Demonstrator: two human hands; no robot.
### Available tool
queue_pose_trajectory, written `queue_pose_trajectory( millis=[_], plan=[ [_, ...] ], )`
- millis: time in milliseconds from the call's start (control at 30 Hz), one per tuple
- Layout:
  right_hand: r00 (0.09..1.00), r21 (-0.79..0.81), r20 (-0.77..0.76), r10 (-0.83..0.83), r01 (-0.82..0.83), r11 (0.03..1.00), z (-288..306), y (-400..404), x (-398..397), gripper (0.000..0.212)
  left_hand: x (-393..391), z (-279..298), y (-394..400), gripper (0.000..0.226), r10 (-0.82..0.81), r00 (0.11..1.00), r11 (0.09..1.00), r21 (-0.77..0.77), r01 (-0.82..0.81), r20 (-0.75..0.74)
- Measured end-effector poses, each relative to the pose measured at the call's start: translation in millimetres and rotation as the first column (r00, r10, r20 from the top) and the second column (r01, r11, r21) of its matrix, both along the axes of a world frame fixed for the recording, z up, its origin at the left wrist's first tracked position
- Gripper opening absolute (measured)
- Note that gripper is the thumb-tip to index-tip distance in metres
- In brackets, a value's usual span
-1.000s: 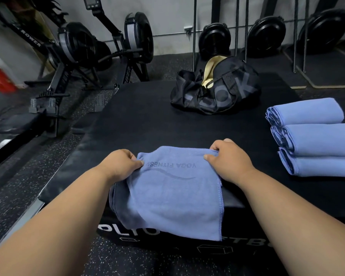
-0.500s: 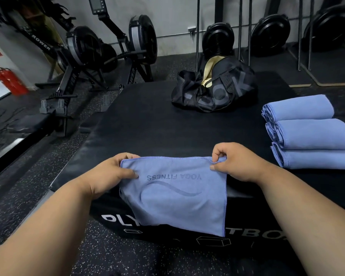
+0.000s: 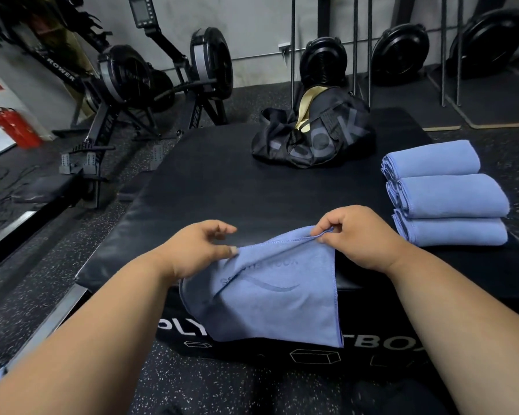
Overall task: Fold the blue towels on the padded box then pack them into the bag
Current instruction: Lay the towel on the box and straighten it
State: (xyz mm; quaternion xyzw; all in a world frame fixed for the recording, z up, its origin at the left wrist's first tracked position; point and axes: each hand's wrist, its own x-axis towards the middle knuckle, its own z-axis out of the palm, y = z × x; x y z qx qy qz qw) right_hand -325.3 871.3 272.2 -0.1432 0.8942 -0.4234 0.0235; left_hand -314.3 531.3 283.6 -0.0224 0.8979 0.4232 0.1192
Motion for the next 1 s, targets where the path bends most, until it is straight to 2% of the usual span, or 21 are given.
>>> queue_pose_trajectory(
  millis=[133, 233, 300, 367, 500, 700, 867, 1000],
  plan=[
    [0.999, -0.043, -0.033, 0.011, -0.012, 0.999, 1, 0, -2, 0.021, -13, 12, 44, 0.053, -0.258, 0.965, 0.964, -0.056, 0.259, 0.038],
    [0.999, -0.045, -0.033, 0.004, -0.005, 0.999, -1, 1, -6, 0.020, -23, 8, 66, 0.049, -0.336, 0.941, 0.941, -0.042, 0.337, 0.031],
    [1.000, -0.046, -0.022, 0.001, -0.002, 0.999, -2, 2, -9, 0.019, -25, 5, 75, 0.041, -0.354, 0.935, 0.935, 0.031, 0.353, 0.028],
    [1.000, -0.058, -0.014, -0.001, 0.000, 0.998, -2, 4, -11, 0.018, -23, 3, 80, 0.036, -0.348, 0.937, 0.933, 0.104, 0.345, 0.016],
    [0.999, -0.068, -0.017, -0.027, 0.026, 0.997, -5, 5, -18, 0.014, -9, -1, 88, 0.029, -0.299, 0.949, 0.947, 0.092, 0.309, -0.103],
    [0.996, -0.064, -0.049, -0.072, 0.069, 0.996, -8, 0, -26, 0.011, 23, -13, 108, 0.018, -0.229, 0.926, 0.973, -0.110, 0.205, -0.300],
    [0.995, -0.032, -0.045, -0.086, 0.085, 0.996, -9, 0, -27, 0.011, 33, -24, 118, 0.024, -0.103, 0.944, 0.990, -0.128, 0.066, -0.312],
    [0.995, -0.032, -0.025, -0.096, 0.095, 0.995, -10, 2, -24, 0.012, 38, -26, 123, 0.014, -0.027, 0.959, 0.982, -0.186, -0.027, -0.281]
  ],
)
